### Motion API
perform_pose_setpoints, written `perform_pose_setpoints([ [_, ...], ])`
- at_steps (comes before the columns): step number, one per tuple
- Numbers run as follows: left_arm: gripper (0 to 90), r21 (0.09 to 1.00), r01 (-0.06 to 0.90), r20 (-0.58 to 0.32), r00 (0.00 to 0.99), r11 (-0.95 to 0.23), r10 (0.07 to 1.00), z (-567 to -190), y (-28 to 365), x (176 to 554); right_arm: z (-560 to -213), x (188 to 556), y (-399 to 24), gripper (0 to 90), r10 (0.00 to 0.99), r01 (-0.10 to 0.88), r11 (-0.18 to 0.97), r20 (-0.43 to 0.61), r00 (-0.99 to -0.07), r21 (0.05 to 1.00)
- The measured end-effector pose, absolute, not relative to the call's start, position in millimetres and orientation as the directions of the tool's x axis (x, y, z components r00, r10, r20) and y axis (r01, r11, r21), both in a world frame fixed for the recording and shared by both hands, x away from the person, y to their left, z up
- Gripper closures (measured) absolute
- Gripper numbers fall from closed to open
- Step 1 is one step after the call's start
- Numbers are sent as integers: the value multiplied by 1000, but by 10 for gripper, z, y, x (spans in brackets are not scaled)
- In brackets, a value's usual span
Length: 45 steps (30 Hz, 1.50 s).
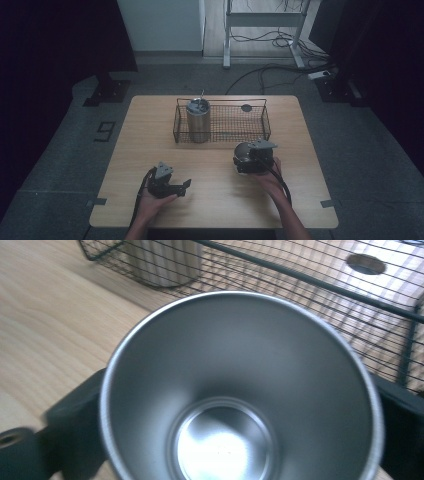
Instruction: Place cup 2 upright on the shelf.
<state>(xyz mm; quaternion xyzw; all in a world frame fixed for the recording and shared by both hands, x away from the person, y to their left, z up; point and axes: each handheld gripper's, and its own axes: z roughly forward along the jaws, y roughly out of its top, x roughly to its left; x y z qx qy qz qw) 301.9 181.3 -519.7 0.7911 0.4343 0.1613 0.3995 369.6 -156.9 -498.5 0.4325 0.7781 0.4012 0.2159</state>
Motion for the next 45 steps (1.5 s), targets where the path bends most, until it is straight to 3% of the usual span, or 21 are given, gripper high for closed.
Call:
perform_pose_setpoints([
  [23,112,769,563,-90,564,-302,821,-5207,1831,3027,-4972,3690,-1702,63,841,499,308,13,-540,810],
  [45,112,770,549,-73,582,-325,810,-5157,1771,3036,-4752,3582,-1800,63,837,461,279,23,-547,842],
])
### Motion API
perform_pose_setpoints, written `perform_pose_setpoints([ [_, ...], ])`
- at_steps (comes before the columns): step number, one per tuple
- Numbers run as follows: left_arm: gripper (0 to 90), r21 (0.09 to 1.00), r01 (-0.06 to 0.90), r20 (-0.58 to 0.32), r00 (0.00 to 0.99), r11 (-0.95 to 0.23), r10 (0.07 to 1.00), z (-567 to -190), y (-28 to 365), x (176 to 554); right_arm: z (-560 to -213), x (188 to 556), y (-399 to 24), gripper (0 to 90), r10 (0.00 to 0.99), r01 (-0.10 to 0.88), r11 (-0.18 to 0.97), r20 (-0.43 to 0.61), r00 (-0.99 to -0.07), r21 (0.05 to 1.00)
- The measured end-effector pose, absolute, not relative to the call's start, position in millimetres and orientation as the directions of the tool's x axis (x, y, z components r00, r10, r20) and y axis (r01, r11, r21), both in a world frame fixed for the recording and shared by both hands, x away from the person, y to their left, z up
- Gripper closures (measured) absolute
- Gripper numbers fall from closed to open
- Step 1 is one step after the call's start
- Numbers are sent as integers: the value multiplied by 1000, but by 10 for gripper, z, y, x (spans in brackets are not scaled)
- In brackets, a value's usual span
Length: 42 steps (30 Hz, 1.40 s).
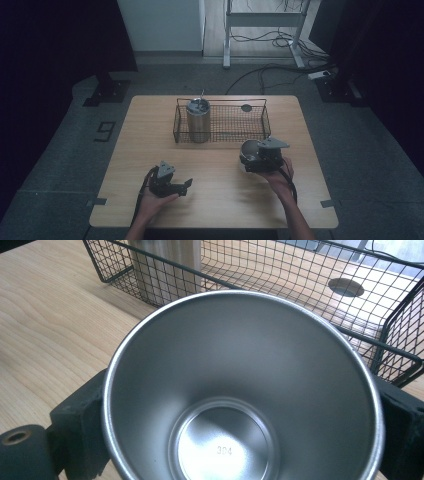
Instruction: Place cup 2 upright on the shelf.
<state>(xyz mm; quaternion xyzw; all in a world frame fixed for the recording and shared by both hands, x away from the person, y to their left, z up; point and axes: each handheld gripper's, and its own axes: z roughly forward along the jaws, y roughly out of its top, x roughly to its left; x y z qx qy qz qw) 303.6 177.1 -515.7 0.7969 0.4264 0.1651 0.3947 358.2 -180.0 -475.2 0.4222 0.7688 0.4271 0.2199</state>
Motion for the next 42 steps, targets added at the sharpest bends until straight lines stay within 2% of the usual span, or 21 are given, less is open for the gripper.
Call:
perform_pose_setpoints([
  [14,112,761,551,-59,585,-343,809,-5169,1741,3044,-4610,3545,-1819,63,837,437,271,14,-547,858],
  [26,112,772,529,-57,611,-353,789,-5088,1707,2989,-4432,3611,-1674,63,837,441,291,-2,-548,849],
  [42,112,745,549,-48,611,-380,790,-5144,1673,3015,-4147,3761,-1702,63,864,436,217,36,-503,874],
])
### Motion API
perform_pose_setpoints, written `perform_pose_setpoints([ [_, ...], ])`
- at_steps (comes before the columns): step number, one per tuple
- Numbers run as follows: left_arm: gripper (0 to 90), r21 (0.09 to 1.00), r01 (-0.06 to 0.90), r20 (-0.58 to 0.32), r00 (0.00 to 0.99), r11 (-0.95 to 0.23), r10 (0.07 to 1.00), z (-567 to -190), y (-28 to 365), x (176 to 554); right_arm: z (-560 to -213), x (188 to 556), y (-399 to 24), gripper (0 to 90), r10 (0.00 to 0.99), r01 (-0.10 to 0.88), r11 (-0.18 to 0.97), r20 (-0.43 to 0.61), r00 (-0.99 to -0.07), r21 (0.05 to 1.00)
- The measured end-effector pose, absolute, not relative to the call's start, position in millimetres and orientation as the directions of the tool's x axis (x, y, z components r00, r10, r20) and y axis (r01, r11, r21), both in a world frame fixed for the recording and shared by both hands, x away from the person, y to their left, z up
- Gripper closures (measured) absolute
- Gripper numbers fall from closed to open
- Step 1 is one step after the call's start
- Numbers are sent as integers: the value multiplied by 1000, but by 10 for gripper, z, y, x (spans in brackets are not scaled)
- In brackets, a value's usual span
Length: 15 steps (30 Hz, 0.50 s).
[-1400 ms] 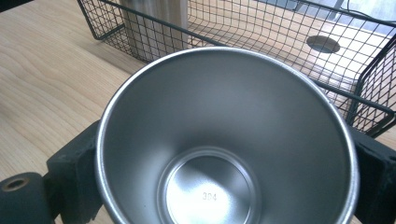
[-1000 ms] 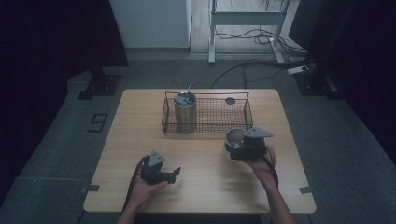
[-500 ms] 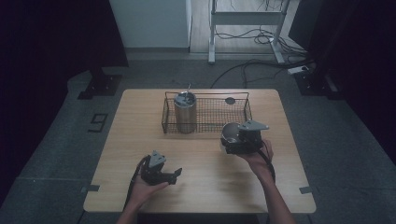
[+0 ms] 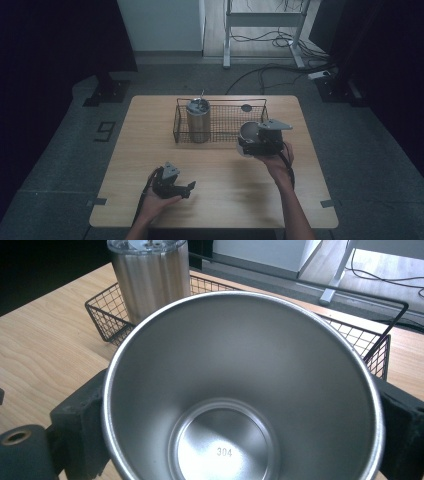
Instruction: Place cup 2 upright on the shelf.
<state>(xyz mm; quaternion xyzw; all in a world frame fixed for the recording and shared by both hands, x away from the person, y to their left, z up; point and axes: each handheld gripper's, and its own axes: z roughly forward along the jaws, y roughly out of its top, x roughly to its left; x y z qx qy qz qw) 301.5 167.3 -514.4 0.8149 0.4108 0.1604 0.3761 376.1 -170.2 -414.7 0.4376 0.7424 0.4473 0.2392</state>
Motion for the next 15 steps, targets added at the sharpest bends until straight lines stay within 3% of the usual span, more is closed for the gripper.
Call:
perform_pose_setpoints([
  [15,112,736,557,-49,610,-384,791,-5148,1645,3043,-3897,3842,-1730,63,854,401,210,33,-519,892],
])
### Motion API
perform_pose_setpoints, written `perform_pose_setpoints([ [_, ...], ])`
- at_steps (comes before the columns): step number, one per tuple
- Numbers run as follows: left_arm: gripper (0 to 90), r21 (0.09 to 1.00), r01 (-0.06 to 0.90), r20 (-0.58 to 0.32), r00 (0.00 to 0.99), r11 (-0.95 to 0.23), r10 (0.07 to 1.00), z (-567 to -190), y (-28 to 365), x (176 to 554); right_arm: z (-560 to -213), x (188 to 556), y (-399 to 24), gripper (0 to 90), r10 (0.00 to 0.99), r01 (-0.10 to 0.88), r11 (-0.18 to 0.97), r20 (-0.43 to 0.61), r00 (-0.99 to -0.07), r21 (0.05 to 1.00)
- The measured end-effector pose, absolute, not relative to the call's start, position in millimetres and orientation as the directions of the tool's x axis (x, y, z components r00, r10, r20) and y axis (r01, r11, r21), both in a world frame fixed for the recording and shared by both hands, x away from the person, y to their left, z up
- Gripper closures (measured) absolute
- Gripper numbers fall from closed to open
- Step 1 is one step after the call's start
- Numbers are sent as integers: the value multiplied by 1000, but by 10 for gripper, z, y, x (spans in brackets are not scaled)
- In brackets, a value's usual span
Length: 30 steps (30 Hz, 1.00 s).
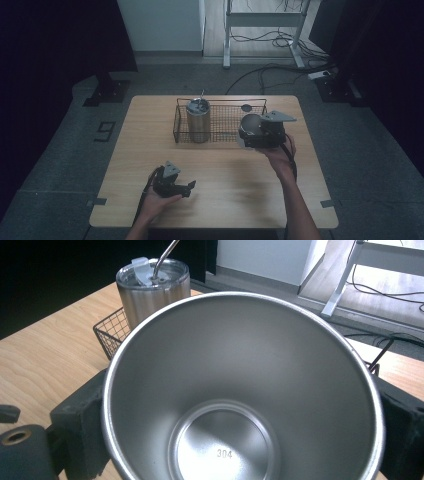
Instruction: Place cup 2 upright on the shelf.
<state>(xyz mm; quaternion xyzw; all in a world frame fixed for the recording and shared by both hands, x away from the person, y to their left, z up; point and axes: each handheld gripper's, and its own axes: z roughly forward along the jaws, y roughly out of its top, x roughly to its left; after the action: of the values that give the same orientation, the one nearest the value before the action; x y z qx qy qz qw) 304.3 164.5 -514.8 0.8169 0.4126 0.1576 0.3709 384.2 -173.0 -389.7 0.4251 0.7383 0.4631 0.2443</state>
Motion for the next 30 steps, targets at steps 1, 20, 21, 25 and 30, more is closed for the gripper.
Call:
perform_pose_setpoints([
  [1,112,736,557,-48,610,-385,791,-5149,1636,3040,-3889,3848,-1730,63,855,400,209,31,-517,892],
  [20,112,732,557,-36,606,-391,795,-5157,1609,3023,-3815,4046,-1716,63,859,408,200,41,-510,891],
  [21,112,732,556,-35,607,-393,794,-5155,1612,3022,-3809,4053,-1710,63,859,409,201,41,-510,890],
  [25,112,733,556,-37,607,-391,794,-5150,1620,3023,-3789,4098,-1685,63,857,408,204,38,-513,890],
  [30,112,732,558,-35,604,-391,796,-5155,1627,3026,-3780,4172,-1685,63,860,412,199,43,-508,889],
])
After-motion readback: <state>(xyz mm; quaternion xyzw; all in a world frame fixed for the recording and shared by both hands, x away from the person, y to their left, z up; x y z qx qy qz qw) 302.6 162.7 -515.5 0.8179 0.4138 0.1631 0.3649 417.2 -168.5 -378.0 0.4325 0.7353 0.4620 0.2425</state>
